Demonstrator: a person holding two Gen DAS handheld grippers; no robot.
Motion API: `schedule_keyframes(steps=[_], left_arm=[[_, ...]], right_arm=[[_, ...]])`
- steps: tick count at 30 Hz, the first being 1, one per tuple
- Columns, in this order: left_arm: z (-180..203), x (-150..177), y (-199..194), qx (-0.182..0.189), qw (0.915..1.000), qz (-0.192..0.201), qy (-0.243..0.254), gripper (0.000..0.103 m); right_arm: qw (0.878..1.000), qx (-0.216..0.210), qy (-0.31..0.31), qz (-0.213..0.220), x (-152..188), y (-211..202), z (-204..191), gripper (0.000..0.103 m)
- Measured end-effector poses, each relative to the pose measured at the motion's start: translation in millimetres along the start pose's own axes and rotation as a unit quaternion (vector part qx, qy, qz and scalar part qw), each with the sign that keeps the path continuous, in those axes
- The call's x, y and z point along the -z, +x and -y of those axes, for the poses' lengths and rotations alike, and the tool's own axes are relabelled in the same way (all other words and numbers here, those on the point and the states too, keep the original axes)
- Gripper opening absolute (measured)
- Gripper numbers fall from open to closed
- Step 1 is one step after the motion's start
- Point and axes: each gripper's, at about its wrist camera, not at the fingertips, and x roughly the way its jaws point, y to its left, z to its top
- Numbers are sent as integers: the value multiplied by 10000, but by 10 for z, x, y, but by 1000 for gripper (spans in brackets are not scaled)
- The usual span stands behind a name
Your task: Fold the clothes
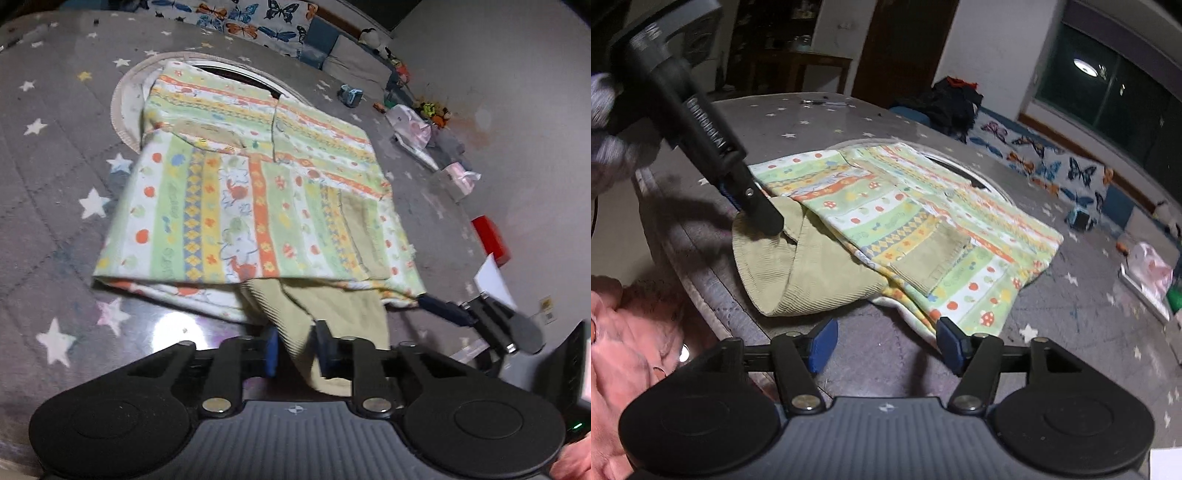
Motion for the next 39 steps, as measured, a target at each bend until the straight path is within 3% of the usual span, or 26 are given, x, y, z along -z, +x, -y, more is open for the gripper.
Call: schedule_keyframes(steps=[3,14,18,21,24,26,33,39], left_arm=[[48,-103,-68,145,9998,133,25,16],[137,-528,-156,508,9982,317,36,14],[125,-482,-169,521,9980,286,197,14],[80,-365,-249,407,9974,370,463,17],[22,-231,-346,248,9957,487,746,28],[11,-126,-428,-38,9923,702,1023,45],[59,158,-463,-1275,9595,1352,2117,55],[97,299,-279,-2037,9131,1649,3125,55]], right_arm=[[10000,-35,-4,85,1,22,7,67],[9982,-140,-136,567,-159,235,-71,63],[9968,-222,-176,742,-264,348,-119,43],[9962,-449,138,740,-348,374,-27,22],[9943,-635,498,702,-425,372,95,16],[9925,-721,707,692,-474,361,176,15],[9885,-757,1072,754,-609,348,364,13],[9887,-708,1062,792,-691,334,388,12]])
